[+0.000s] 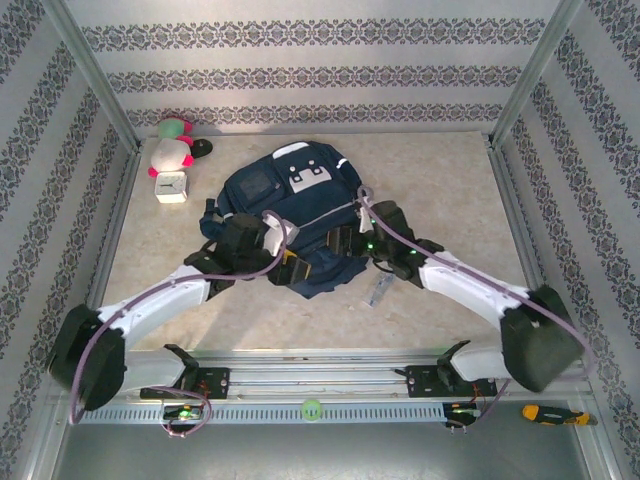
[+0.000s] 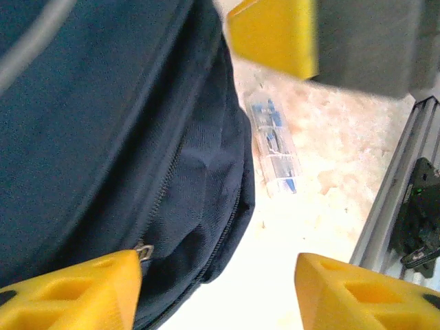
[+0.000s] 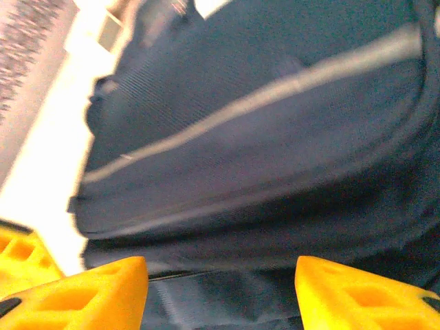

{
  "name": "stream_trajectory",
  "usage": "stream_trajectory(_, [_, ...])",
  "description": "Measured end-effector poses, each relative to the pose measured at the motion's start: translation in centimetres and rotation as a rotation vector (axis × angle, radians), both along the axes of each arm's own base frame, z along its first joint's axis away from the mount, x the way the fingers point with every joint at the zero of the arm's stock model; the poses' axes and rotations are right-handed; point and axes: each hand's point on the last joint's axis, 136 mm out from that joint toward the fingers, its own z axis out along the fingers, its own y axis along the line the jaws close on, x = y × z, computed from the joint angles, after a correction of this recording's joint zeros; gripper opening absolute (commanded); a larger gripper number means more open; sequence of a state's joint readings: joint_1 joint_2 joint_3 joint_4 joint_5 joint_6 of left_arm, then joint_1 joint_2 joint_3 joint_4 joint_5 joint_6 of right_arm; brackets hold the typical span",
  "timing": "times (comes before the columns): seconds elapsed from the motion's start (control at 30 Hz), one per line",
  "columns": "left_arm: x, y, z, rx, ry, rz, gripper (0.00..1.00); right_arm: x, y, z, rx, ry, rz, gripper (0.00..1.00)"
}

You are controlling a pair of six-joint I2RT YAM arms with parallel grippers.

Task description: Pack the student bag

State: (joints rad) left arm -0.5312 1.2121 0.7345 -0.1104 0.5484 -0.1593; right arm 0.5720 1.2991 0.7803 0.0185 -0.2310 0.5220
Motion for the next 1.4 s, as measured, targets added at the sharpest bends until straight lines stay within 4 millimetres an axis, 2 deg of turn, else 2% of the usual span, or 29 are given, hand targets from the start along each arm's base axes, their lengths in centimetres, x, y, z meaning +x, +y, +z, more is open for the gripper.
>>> stream_trajectory(0.03, [0.2, 0.8, 1.1, 0.006, -0.051, -0.004, 0.67, -0.3, -0.2, 1.5, 0.017, -0.037, 0.016, 0.58])
stream_trajectory(0.13, [0.5, 3.1, 4.0, 0.030, -0.214, -0.019, 0.73, -1.2, -0.4, 3.9, 0.042, -0.103, 0.065, 0.57])
stream_trajectory(0.2, [0.6, 4.0, 5.1, 0.066, -0.321, -0.042, 0.72, -1.9, -0.2, 4.3, 0.047, -0.118, 0.103, 0.57])
stream_trajectory(0.27, [0.6, 4.4, 5.5, 0.130, -0.427, -0.092, 0.72, -2.5, 0.1, 4.0, 0.043, -0.116, 0.134, 0.56])
stream_trajectory(0.33, [0.8, 4.6, 4.6, 0.220, -0.505, -0.156, 0.72, -3.3, 0.5, 3.2, 0.031, -0.105, 0.168, 0.56])
stream_trajectory(0.4, [1.3, 4.9, 3.0, 0.313, -0.549, -0.222, 0.72, -4.2, 1.1, 2.6, 0.021, -0.100, 0.205, 0.56])
stream_trajectory(0.6, [2.8, 4.9, -2.1, 0.474, -0.561, -0.367, 0.75, -5.4, 1.9, 1.6, 0.014, -0.092, 0.247, 0.56])
stream_trajectory(0.67, [3.4, 4.6, -2.9, 0.496, -0.578, -0.386, 0.82, -5.5, 1.9, 1.4, 0.013, -0.092, 0.246, 0.56])
stream_trajectory(0.77, [4.2, 3.8, -3.4, 0.507, -0.619, -0.405, 0.84, -5.5, 1.8, 1.2, 0.013, -0.092, 0.243, 0.56])
stream_trajectory(0.8, [4.4, 3.6, -3.6, 0.509, -0.628, -0.409, 0.82, -5.5, 1.8, 1.2, 0.014, -0.092, 0.242, 0.55])
stream_trajectory(0.9, [5.2, 3.3, -4.4, 0.528, -0.659, -0.408, 0.55, -5.8, 1.6, 1.4, 0.020, -0.104, 0.240, 0.54])
stream_trajectory(0.97, [5.2, 3.2, -5.3, 0.543, -0.648, -0.413, 0.40, -5.9, 1.3, 1.7, 0.025, -0.116, 0.229, 0.54])
stream_trajectory(1.1, [5.0, 3.2, -4.9, 0.523, -0.624, -0.392, 0.14, -5.9, 0.8, 2.6, 0.040, -0.135, 0.198, 0.54])
stream_trajectory(1.23, [5.0, 2.5, -1.9, 0.432, -0.584, -0.320, 0.03, -6.0, 0.7, 3.3, 0.067, -0.106, 0.174, 0.53])
stream_trajectory(1.3, [5.1, 2.1, -0.4, 0.378, -0.567, -0.281, 0.01, -6.0, 1.0, 3.8, 0.085, -0.085, 0.165, 0.52])
stream_trajectory(1.4, [5.2, 1.7, 0.7, 0.313, -0.518, -0.236, 0.00, -6.1, 1.9, 4.9, 0.119, -0.057, 0.160, 0.52])
